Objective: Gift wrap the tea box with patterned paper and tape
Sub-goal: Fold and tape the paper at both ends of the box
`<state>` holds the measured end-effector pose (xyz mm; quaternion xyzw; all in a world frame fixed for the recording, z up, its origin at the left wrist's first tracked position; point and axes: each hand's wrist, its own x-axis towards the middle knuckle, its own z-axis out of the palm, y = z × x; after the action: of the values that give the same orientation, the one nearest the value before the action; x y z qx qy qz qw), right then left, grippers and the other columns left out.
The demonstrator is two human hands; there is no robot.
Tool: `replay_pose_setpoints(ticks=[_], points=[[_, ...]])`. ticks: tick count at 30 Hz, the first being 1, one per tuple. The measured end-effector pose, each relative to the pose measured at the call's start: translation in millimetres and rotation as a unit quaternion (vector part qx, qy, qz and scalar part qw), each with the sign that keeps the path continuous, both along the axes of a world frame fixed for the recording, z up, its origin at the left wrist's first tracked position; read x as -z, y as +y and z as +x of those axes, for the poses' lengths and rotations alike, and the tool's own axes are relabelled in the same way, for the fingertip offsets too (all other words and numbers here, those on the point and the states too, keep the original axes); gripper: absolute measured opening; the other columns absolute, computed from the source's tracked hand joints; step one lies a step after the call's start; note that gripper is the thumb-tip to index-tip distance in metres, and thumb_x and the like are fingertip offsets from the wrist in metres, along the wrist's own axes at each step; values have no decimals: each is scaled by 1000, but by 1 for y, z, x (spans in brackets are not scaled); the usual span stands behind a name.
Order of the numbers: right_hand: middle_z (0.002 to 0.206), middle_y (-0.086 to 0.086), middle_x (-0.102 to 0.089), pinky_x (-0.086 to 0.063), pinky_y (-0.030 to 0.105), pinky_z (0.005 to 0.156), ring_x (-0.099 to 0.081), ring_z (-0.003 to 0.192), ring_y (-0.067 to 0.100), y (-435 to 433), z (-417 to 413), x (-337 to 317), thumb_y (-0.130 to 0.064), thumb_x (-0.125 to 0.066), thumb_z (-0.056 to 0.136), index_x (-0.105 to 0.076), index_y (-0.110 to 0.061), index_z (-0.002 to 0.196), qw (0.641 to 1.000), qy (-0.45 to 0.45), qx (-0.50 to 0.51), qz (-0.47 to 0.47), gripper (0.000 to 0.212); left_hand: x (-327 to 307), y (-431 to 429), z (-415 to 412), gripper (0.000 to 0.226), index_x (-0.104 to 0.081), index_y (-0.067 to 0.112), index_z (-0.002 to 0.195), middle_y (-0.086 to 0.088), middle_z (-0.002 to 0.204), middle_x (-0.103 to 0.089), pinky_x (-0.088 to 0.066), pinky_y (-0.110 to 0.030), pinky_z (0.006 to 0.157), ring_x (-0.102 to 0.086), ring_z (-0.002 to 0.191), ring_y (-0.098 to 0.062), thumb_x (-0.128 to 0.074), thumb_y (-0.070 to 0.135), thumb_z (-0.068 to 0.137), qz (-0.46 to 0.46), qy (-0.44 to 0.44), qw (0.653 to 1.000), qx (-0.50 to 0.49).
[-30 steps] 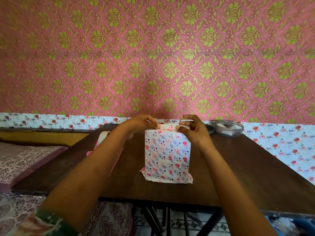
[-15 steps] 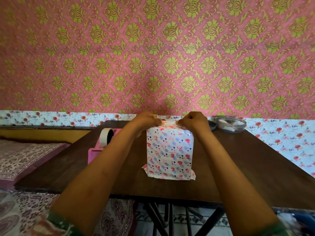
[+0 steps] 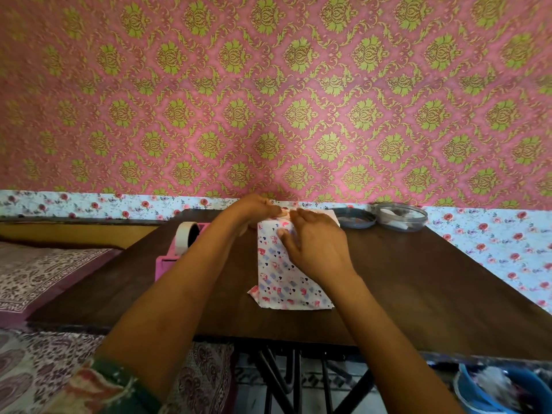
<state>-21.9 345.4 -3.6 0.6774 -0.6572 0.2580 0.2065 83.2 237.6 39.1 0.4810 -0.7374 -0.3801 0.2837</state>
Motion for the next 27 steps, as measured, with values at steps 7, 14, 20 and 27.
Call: replay_pose_setpoints(ticks=[7,14,20,27], points=[[124,5,-56,-34,33,100,-50,114,23,-9,0,1,-52,-41,92,-48,-18,129,999,22,31,34,51,5,1,9,31,-60,8,113,-10,112,-61,-46,-31,77,-57,97,-24,-53,31,93,0,69,998,-15],[131,5,-52,-31,36,106,-47,121,24,-8,0,0,-57,-42,89,-39,-21,136,997,36,39,58,60,14,-21,113,34,-65,-1,98,-11,81,-60,-38,-25,54,-53,69,-21,-60,31,89,-72,-98,968,-218],[137,4,-48,-29,36,107,-44,126,24,-4,1,-2,-57,-41,89,-36,-23,140,997,27,45,55,61,34,-13,149,35,-53,-2,109,-12,76,-55,-44,-28,39,-53,61,-22,-55,30,93,77,-154,957,-232],[144,4,-42,-25,37,111,-39,131,24,0,5,-3,-55,-45,89,-33,-24,142,996,30,48,66,62,46,8,143,42,-45,0,130,-19,118,-52,-53,-36,48,-54,90,-32,-52,20,94,145,138,960,-197]])
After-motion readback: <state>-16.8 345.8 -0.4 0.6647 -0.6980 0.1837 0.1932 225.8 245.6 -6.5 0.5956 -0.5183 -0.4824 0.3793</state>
